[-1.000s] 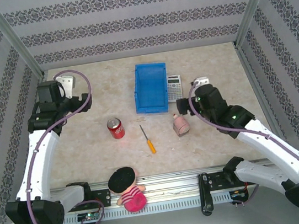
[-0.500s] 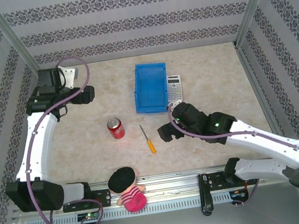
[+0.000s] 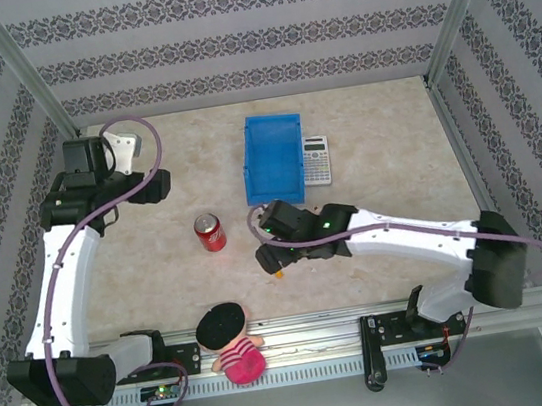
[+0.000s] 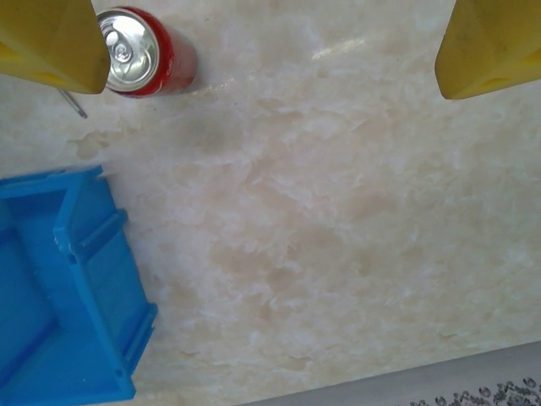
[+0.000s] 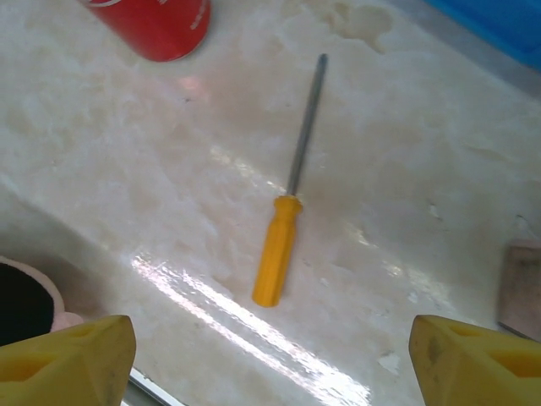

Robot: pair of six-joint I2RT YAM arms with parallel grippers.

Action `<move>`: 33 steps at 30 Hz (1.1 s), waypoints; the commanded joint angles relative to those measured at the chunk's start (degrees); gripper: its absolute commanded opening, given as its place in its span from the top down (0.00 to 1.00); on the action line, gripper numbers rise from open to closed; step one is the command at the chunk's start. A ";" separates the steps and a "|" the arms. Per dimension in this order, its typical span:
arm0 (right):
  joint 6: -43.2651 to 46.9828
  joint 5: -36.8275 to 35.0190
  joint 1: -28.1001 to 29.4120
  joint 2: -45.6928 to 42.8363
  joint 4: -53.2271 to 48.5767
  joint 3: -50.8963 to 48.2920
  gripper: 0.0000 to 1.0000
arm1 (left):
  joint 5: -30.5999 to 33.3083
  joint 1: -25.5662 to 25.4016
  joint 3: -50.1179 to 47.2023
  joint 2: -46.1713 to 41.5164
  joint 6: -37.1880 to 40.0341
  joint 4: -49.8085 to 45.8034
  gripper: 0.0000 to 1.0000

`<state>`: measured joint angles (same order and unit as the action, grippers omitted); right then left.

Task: Put the screwdriver in the bin

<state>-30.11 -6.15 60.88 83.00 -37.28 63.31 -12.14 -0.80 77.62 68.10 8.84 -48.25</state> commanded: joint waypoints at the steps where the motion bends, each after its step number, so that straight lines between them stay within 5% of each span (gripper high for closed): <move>1: -0.10 0.21 1.14 4.21 -1.40 3.23 0.16 | 1.33 -0.51 -0.09 -2.25 2.70 -3.10 0.01; 14: -3.20 1.35 1.70 21.49 2.59 3.25 0.30 | 0.27 -0.52 -0.89 -3.25 2.06 -2.91 0.01; 33: -5.83 -2.24 0.69 23.62 4.73 -1.72 0.39 | -1.22 -0.52 -0.98 -2.33 1.34 -2.60 0.01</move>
<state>-34.50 -6.07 62.11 105.69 -31.97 64.38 -12.29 -0.80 77.03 65.67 9.93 -49.82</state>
